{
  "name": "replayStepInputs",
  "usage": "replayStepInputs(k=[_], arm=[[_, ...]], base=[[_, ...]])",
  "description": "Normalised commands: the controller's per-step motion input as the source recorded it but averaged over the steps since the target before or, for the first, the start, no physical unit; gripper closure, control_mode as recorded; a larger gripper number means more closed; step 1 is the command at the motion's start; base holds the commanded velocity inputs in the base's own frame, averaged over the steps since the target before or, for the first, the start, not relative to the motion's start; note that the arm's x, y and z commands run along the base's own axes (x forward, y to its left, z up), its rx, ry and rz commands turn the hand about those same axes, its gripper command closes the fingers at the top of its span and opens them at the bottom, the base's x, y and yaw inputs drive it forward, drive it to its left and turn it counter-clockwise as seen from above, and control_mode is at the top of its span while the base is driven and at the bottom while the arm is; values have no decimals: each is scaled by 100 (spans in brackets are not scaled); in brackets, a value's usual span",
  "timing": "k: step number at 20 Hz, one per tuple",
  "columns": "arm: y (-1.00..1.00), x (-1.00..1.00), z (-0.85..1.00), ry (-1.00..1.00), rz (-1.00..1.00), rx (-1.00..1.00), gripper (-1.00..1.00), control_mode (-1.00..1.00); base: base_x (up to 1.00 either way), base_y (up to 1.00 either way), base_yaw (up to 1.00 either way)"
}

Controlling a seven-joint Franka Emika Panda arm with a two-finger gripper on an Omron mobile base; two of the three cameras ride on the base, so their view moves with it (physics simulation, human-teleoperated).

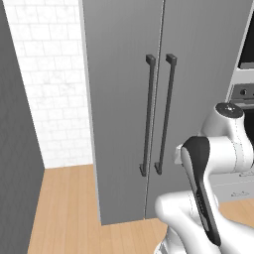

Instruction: Grab a lemon wedge from the fridge and one ice cube from the ice bowl, and put them in the glass of lemonade.

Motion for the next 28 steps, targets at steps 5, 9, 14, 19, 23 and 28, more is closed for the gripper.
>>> replayStepInputs(k=[5,9,14,19,23,28], arm=[[0,9,0,0,0,0,-100,-100],[0,8,0,0,0,0,-100,-100],[0,15,-1,-1,0,0,-100,-100],[-3,15,0,-5,0,0,-100,-100],[-21,27,4,-18,0,0,-100,-100],[-21,30,16,-20,0,0,-100,-100]], base=[[0,0,0],[0,0,0],[0,0,0],[0,0,0],[0,0,0],[0,0,0]])
